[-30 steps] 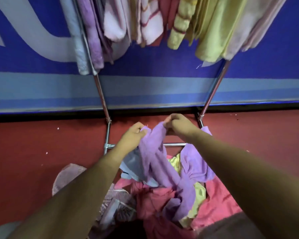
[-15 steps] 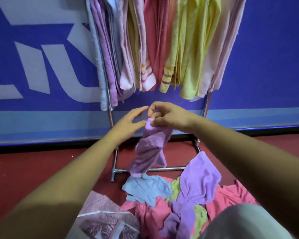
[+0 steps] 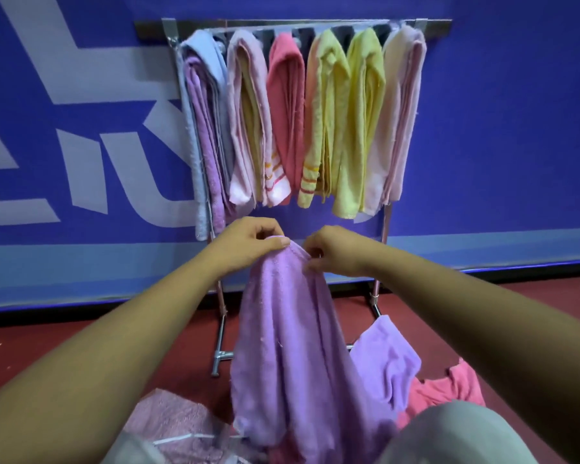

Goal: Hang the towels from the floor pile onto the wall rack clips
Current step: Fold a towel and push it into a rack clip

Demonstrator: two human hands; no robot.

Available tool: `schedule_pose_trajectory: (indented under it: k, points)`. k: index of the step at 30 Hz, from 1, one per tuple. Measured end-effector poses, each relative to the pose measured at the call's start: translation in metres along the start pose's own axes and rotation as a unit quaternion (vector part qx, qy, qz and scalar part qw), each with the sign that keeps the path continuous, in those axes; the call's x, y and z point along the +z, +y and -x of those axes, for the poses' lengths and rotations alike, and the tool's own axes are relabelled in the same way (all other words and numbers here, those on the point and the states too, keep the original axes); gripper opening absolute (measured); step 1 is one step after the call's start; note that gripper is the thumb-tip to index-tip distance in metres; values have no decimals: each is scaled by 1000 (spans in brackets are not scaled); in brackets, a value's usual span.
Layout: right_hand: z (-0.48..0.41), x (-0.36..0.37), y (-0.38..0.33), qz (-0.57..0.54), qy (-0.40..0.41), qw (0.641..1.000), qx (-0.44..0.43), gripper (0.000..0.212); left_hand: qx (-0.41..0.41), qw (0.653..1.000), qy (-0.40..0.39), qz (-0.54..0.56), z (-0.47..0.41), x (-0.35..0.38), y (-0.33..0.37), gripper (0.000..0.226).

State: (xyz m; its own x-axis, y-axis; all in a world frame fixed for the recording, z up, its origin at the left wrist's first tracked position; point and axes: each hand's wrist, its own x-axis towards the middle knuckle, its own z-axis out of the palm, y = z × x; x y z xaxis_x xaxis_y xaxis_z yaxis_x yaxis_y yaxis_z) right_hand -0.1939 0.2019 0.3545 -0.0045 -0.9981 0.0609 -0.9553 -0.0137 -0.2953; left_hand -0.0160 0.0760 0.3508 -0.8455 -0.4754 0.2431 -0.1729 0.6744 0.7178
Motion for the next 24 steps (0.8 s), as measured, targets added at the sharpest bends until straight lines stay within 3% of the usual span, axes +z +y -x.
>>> schedule_pose_trajectory:
  k: [2, 4, 6, 7, 8, 10, 13, 17, 20, 23, 24]
  points:
    - [9, 6, 8, -54, -39, 997, 39, 27, 15, 1000, -7, -11, 2, -1, 12, 17]
    - [16, 7, 13, -218, -12, 974, 65, 23, 18, 999, -17, -28, 4, -5, 19, 16]
    - [18, -2, 13, -452, 72, 885, 89, 23, 4, 997, -43, -72, 7, -14, 21, 19]
    - [18, -9, 13, -522, 124, 838, 102, 25, -8, 991, -65, -114, 9, -20, 19, 24]
    - [18, -17, 14, -536, 175, 818, 115, 25, -22, 983, -89, -156, 12, -25, 15, 31]
    - [20, -30, 18, -417, 251, 864, 132, 18, -78, 969, -116, -204, 20, -34, 4, 37]
    - [27, -36, 29, -207, 257, 935, 127, 22, -128, 957, -119, -230, 32, -44, -9, 33]
    - [31, -29, 28, -105, 217, 959, 147, 10, -109, 992, 20, -55, 28, -44, 6, 25]
    - [25, -17, 16, -172, 215, 950, 145, 13, -59, 995, 65, 44, 11, -37, 39, 22]
    - [19, -16, -9, -458, 151, 871, 93, 28, -4, 999, 14, 44, -6, -31, 68, 16]
    - [17, -18, -14, -485, 132, 861, 78, 34, 2, 999, -2, 34, -9, -30, 72, 16]
